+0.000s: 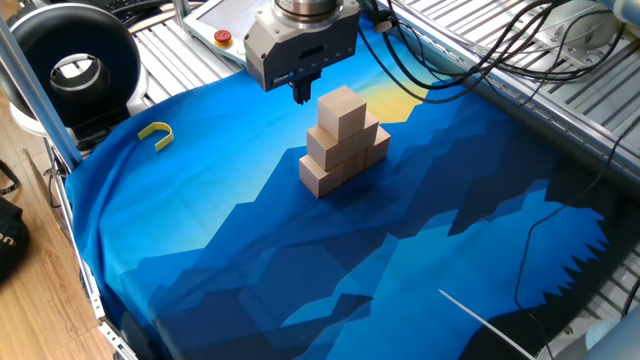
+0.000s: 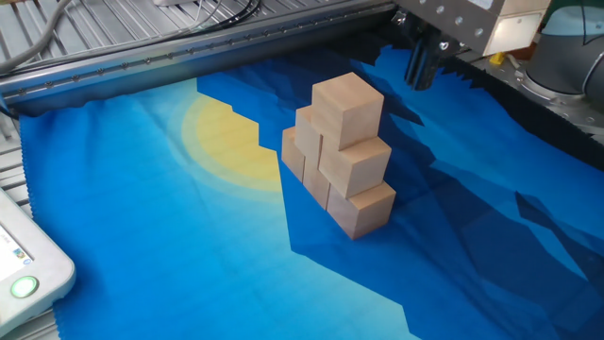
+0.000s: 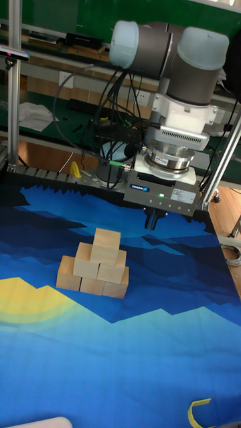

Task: Stack the blocks into a pyramid shape

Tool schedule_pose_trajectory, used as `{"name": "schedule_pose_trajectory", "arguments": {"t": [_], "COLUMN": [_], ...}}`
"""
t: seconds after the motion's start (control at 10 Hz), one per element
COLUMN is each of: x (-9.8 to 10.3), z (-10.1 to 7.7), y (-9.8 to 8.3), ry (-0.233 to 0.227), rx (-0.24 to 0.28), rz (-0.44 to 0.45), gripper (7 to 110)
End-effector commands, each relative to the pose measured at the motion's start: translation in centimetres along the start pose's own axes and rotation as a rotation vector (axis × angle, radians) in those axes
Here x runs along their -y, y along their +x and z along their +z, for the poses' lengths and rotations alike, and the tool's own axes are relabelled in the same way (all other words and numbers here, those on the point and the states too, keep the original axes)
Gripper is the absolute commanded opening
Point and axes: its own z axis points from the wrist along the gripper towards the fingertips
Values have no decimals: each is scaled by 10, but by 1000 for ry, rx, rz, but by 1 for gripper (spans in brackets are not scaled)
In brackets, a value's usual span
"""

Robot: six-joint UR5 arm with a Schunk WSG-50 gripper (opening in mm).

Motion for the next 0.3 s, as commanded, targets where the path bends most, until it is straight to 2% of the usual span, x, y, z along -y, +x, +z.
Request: {"name": "schedule_pose_trajectory", "arguments": {"t": [0.0, 0.2], "x": [-3, 0], "z": [1, 1], "y": [-5, -7], "ry": [-21, -20], "rx": [-2, -6], "rz": [-4, -13], "gripper": [7, 7]}}
